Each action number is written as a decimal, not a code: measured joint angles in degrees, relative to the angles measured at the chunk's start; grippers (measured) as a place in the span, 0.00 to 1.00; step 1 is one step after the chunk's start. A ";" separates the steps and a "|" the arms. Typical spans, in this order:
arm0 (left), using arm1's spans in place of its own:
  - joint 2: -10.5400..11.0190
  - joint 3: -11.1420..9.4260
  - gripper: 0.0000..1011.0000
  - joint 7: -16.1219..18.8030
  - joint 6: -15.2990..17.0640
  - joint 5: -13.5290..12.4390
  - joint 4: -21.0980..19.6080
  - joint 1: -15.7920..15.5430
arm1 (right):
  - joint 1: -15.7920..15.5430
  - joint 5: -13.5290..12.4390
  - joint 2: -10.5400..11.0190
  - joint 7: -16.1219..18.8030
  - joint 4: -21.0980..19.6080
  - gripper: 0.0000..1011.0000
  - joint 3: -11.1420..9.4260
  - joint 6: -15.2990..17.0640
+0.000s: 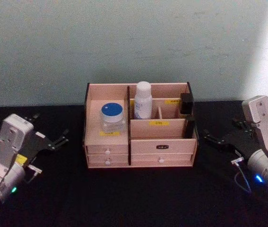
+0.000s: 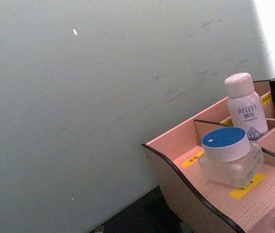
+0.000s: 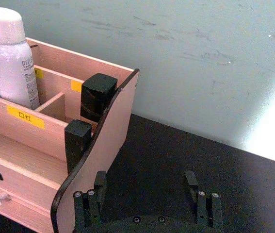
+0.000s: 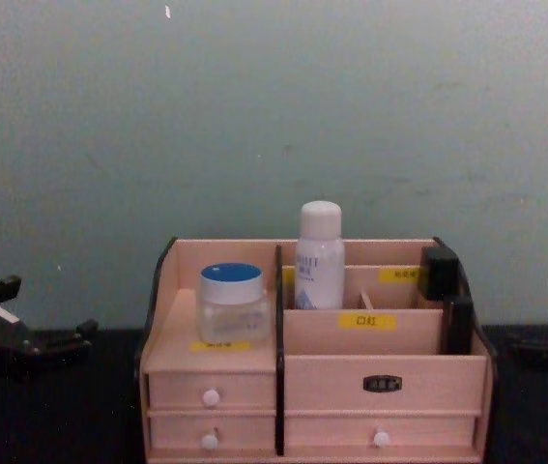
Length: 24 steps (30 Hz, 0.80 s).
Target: Pick up the facial cleanser and watermelon frost from the table and place them into the tiered storage box.
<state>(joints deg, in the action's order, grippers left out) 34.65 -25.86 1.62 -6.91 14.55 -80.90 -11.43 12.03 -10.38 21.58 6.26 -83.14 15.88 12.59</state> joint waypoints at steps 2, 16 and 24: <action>0.00 0.00 0.99 0.00 0.00 0.00 0.00 0.00 | 0.00 -0.01 0.01 -0.01 -0.02 0.99 0.01 -0.01; 0.00 0.00 0.99 0.01 0.00 0.00 0.00 0.00 | 0.00 -0.08 0.04 -0.03 -0.05 0.99 0.01 -0.08; 0.00 0.00 0.99 0.00 0.00 0.00 0.00 0.00 | 0.00 -0.11 0.04 -0.03 -0.04 0.99 0.02 -0.08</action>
<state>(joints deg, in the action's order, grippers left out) 34.65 -25.86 1.62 -6.91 14.55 -80.90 -11.43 12.02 -10.48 21.61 6.23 -83.19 15.89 12.51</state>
